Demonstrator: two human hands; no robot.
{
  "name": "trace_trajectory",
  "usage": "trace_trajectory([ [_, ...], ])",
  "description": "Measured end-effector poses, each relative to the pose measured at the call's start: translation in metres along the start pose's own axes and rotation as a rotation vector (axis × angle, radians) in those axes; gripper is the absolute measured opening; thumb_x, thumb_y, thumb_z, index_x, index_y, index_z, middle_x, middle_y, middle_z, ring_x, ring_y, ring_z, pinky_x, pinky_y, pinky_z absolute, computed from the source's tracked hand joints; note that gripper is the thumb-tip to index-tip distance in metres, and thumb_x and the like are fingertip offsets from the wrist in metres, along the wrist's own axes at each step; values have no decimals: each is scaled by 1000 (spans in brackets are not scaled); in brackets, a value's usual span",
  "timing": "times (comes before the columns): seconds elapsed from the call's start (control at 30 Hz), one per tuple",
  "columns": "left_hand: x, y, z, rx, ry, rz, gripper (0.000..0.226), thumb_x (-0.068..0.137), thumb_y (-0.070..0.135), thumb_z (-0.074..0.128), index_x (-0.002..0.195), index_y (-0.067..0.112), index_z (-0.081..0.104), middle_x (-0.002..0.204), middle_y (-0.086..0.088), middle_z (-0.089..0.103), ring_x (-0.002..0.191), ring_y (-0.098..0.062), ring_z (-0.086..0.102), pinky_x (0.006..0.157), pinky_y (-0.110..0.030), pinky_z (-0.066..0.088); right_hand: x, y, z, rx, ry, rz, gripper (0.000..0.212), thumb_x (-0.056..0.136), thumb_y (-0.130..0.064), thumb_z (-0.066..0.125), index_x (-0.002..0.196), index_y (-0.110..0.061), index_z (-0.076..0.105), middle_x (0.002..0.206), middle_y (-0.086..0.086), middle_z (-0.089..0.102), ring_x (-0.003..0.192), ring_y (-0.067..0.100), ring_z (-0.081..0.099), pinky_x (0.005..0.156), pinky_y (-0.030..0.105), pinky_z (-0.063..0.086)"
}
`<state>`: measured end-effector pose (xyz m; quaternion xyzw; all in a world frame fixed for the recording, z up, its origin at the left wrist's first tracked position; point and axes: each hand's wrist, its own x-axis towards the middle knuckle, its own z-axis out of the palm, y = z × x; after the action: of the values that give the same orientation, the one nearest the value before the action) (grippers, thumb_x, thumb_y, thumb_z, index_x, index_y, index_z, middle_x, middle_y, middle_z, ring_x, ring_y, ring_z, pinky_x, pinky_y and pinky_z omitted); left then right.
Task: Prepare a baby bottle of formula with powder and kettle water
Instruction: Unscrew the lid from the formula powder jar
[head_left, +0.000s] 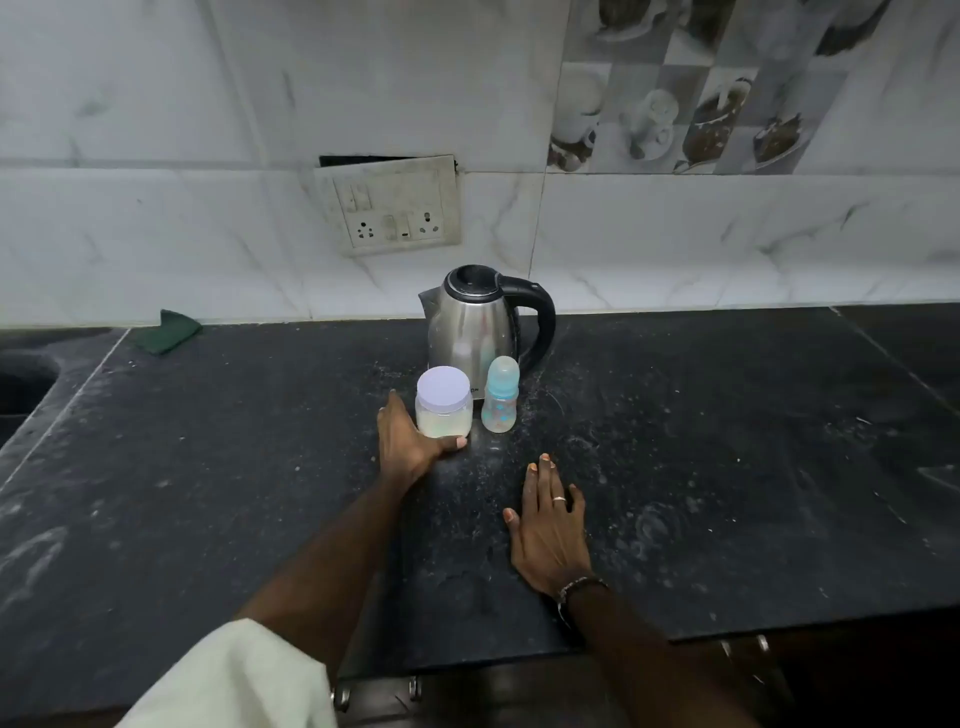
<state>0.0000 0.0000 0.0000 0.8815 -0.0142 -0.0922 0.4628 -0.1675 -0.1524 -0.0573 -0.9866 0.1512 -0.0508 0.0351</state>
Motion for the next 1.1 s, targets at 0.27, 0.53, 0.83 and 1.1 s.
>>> trace_trajectory([
  [0.27, 14, 4, 9, -138, 22, 63, 115, 47, 31, 102, 144, 12, 45, 144, -8, 56, 131, -29, 51, 110, -48, 45, 3, 0, -2, 23, -49, 12, 70, 96, -44, 33, 148, 3, 38, 157, 24, 30, 142, 35, 39, 105, 58, 40],
  [0.53, 7, -8, 5, -112, 26, 142, 101, 52, 24, 101, 139, 9, 53, 138, -8, 62, 126, -27, 57, 106, -45, 50, 2, 0, -4, 25, -88, 5, 70, 97, -44, 31, 149, 2, 35, 159, 23, 27, 144, 35, 36, 107, 57, 38],
  [0.83, -47, -34, -12, -120, 16, 215, 95, 51, 24, 100, 135, 13, 57, 131, -2, 65, 115, -14, 58, 98, -33, 50, 0, -2, -7, 25, -93, -3, 69, 97, -42, 31, 148, 3, 36, 158, 24, 29, 143, 35, 38, 106, 58, 37],
  [1.1, -96, -65, -20, -145, 11, 258, 97, 44, 49, 93, 131, 19, 60, 126, 8, 66, 113, -11, 63, 95, -33, 55, 0, -3, -4, 6, -53, -14, 68, 96, -41, 29, 147, 4, 39, 156, 24, 33, 139, 35, 42, 104, 57, 36],
])
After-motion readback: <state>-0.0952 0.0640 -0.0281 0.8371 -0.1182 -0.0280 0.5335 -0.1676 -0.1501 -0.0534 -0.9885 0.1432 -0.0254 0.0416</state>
